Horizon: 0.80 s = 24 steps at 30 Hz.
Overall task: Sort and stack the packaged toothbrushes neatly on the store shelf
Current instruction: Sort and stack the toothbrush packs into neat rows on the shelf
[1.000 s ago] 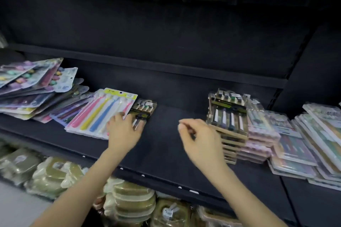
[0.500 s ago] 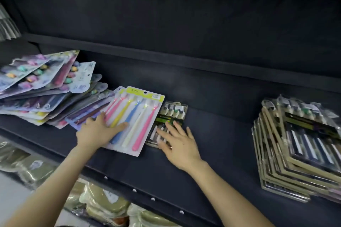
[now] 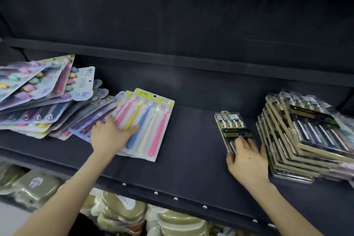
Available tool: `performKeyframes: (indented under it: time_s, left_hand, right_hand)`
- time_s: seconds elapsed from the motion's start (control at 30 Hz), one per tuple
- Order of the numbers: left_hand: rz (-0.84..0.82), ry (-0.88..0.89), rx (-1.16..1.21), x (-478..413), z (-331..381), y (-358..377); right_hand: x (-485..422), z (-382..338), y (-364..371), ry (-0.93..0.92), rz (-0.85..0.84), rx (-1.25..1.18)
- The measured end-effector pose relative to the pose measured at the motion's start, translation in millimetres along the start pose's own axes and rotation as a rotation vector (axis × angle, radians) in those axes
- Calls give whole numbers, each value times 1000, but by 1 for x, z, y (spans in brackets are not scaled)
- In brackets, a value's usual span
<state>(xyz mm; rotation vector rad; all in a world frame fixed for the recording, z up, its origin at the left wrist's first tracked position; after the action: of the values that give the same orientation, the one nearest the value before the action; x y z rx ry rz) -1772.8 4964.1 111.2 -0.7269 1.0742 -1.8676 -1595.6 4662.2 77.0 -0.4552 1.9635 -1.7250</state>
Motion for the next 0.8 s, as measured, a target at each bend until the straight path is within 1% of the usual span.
performKeyframes:
  time_s: [0.07, 0.1, 0.13, 0.17, 0.2, 0.23, 0.27, 0.37, 0.4, 0.43, 0.47, 0.53, 0.6, 0.63, 0.7, 0.73, 0.77, 0.8]
  left_hand:
    - [-61, -13, 67, -2, 5, -1]
    - [-110, -14, 101, 0, 9, -1]
    - [-147, -4, 152, 3, 12, 0]
    - [-164, 11, 216, 9, 15, 2]
    - [-177, 36, 294, 16, 18, 6]
    - [-195, 61, 383, 26, 20, 11]
    - [-207, 91, 477, 38, 21, 18]
    - [-230, 226, 683, 76, 21, 37]
    - [-255, 281, 758, 86, 22, 43]
    - [-278, 333, 837, 95, 23, 48]
    - [-288, 385, 896, 101, 25, 51]
    - [-296, 432, 936, 102, 27, 50]
    - [-298, 423, 854, 88, 27, 38]
    - [-255, 412, 735, 75, 24, 29]
    - [-164, 343, 383, 41, 14, 11]
    - [-147, 286, 190, 24, 7, 4]
    - [-168, 230, 29, 10, 0, 0]
    - [-229, 176, -63, -3, -7, -1]
  right_hand:
    - [3, -1, -7, 78, -20, 8]
    - [5, -2, -9, 102, -38, 54]
    - [6, -5, -11, 111, -59, 93]
    - [6, -9, -12, 103, -69, 62]
    - [8, -17, -14, 70, -57, -63]
    - [11, -26, -17, 36, -31, -266]
    - [15, -37, -20, 35, -54, -505]
    - [22, -61, -23, 120, -337, -1208]
    - [24, -66, -23, 102, -379, -1384]
    - [25, -69, -26, 67, -371, -1504]
    - [25, -71, -29, 24, -327, -1584]
    - [20, -76, -33, -21, -241, -1638]
    - [10, -89, -35, -11, -224, -1664]
    - [2, -99, -33, 7, -243, -1685]
    - [-14, -128, -29, 68, -320, -1697]
    - [-23, -143, -23, 97, -357, -1687]
    - [-32, -157, -16, 123, -392, -1664]
    - [-40, -170, -9, 155, -421, -1626]
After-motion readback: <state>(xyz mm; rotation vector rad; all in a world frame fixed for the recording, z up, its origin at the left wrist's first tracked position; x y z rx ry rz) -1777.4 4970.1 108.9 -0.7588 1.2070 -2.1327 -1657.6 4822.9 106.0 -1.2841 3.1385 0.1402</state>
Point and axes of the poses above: each hand's wrist, its own x-axis away from the middle knuckle, its own y-axis out of the palm, z = x × y, the point moved 2 cm from there along -x, towards the middle knuckle, and after that the axes turned 9 degrees about -z, right-handed, at the moved point
